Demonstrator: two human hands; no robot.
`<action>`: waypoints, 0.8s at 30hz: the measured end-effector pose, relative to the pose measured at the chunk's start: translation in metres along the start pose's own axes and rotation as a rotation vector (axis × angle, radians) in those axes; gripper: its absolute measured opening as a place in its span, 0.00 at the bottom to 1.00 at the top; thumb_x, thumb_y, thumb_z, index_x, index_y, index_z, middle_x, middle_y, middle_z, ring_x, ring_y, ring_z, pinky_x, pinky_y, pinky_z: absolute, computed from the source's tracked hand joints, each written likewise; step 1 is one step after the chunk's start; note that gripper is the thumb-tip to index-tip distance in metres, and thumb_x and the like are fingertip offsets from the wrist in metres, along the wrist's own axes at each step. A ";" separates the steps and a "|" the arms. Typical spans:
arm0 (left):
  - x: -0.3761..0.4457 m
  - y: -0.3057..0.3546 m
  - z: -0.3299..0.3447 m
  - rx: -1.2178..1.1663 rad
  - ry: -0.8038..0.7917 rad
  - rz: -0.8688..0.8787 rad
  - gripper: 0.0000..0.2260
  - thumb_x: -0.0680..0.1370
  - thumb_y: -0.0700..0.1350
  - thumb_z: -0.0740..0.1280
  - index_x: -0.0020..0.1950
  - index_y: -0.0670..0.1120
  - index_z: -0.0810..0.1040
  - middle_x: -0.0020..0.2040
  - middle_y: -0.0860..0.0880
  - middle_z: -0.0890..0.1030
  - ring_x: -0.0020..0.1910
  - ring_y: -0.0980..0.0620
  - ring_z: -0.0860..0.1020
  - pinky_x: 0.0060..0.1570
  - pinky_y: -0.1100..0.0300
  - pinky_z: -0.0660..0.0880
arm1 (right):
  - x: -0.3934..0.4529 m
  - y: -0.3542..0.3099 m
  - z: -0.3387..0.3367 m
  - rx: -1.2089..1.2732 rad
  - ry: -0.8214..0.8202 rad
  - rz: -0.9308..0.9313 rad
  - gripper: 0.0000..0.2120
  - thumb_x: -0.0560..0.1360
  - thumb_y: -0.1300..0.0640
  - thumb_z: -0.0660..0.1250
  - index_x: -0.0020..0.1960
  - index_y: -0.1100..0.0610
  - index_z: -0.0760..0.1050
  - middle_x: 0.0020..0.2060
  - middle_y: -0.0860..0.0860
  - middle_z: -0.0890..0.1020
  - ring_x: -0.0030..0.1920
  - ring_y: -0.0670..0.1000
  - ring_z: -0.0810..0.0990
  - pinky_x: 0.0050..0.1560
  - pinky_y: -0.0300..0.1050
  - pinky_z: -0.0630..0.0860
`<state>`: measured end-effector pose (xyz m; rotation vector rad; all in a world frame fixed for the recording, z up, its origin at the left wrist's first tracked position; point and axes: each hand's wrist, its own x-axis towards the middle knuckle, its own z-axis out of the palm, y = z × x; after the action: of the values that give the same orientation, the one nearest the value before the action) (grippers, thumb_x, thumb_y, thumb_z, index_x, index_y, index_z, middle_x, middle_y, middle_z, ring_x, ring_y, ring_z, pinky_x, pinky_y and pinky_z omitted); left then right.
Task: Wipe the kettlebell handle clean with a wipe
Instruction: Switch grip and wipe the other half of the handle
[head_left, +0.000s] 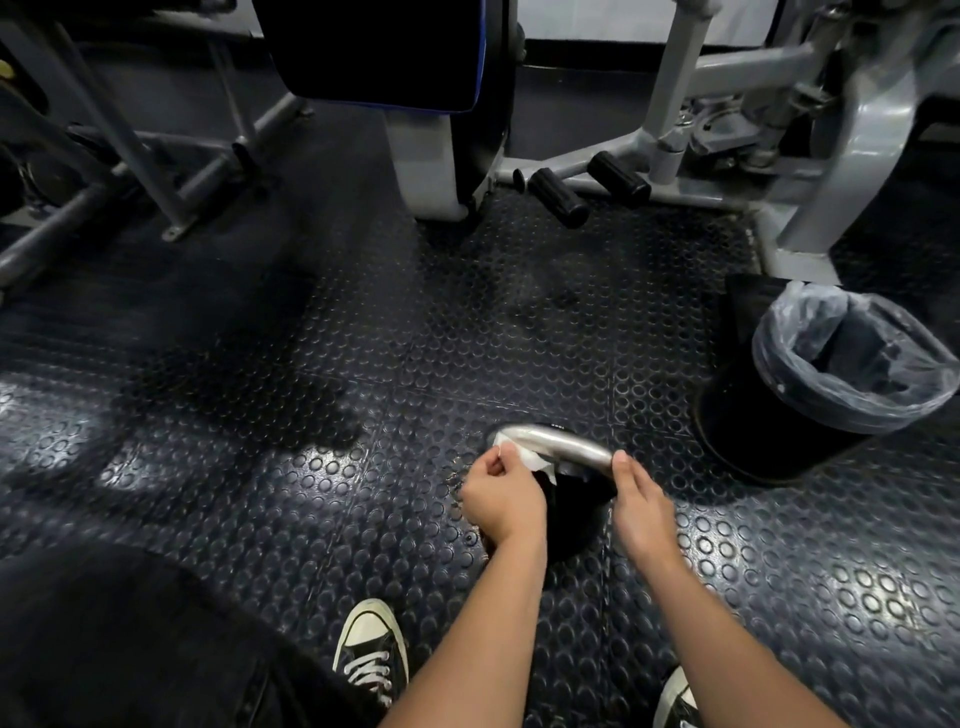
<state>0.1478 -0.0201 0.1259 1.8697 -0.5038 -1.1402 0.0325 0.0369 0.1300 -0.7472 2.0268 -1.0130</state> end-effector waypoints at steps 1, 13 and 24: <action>0.001 0.000 0.001 -0.029 0.008 -0.040 0.07 0.83 0.47 0.74 0.56 0.44 0.87 0.46 0.50 0.84 0.49 0.49 0.84 0.54 0.56 0.80 | 0.001 0.001 0.000 0.001 -0.007 -0.002 0.25 0.81 0.39 0.53 0.71 0.52 0.71 0.68 0.52 0.75 0.68 0.52 0.70 0.67 0.44 0.62; 0.016 0.017 -0.004 -0.403 -0.129 -0.442 0.04 0.85 0.42 0.71 0.53 0.43 0.79 0.53 0.45 0.80 0.37 0.46 0.85 0.34 0.61 0.84 | 0.006 0.010 0.001 0.005 -0.010 0.010 0.32 0.77 0.32 0.52 0.72 0.50 0.70 0.69 0.50 0.74 0.69 0.52 0.70 0.72 0.52 0.64; 0.015 0.013 -0.008 -0.478 -0.147 -0.561 0.07 0.83 0.38 0.73 0.50 0.38 0.77 0.44 0.45 0.83 0.36 0.52 0.83 0.33 0.65 0.79 | 0.008 0.013 0.004 0.016 0.003 -0.008 0.29 0.79 0.35 0.53 0.72 0.50 0.71 0.69 0.50 0.74 0.69 0.51 0.70 0.70 0.49 0.63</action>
<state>0.1634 -0.0344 0.1304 1.5404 0.2323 -1.6037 0.0286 0.0359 0.1147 -0.7458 2.0173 -1.0341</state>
